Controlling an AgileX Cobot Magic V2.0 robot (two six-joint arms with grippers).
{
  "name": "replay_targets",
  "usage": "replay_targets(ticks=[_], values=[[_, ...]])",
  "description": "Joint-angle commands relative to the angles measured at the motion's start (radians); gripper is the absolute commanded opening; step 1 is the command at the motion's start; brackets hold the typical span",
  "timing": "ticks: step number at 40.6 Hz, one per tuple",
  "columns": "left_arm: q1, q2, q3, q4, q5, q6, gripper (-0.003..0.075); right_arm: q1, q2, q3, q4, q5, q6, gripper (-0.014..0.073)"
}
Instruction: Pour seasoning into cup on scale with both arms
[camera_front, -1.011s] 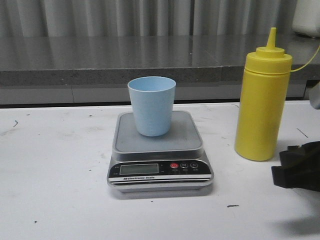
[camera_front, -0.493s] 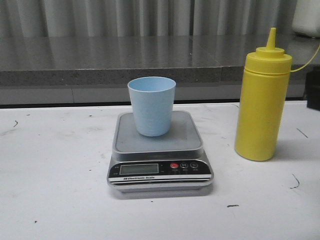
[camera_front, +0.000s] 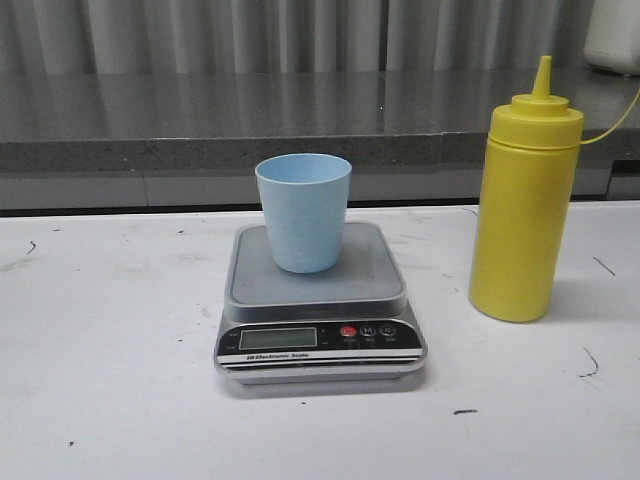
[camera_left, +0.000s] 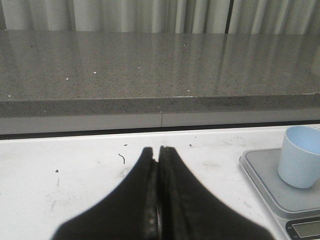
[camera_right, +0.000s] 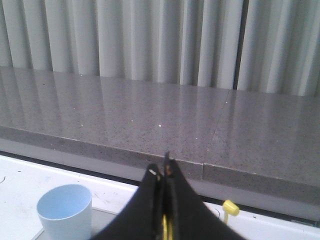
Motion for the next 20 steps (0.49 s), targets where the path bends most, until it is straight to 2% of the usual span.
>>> replay_targets(ticks=[1,6,20], values=[[0.004,0.011,-0.028,-0.01,-0.079,-0.003,-0.002,-0.002,-0.061,-0.04,-0.005,0.048,-0.016,-0.0118],[0.004,0.011,-0.028,-0.01,-0.079,-0.003,-0.002,-0.002,-0.114,-0.04,-0.006,0.127,-0.016,-0.0119],[0.004,0.011,-0.028,-0.01,-0.079,-0.003,-0.002,-0.002,-0.125,-0.039,-0.006,0.138,-0.016,-0.0119]])
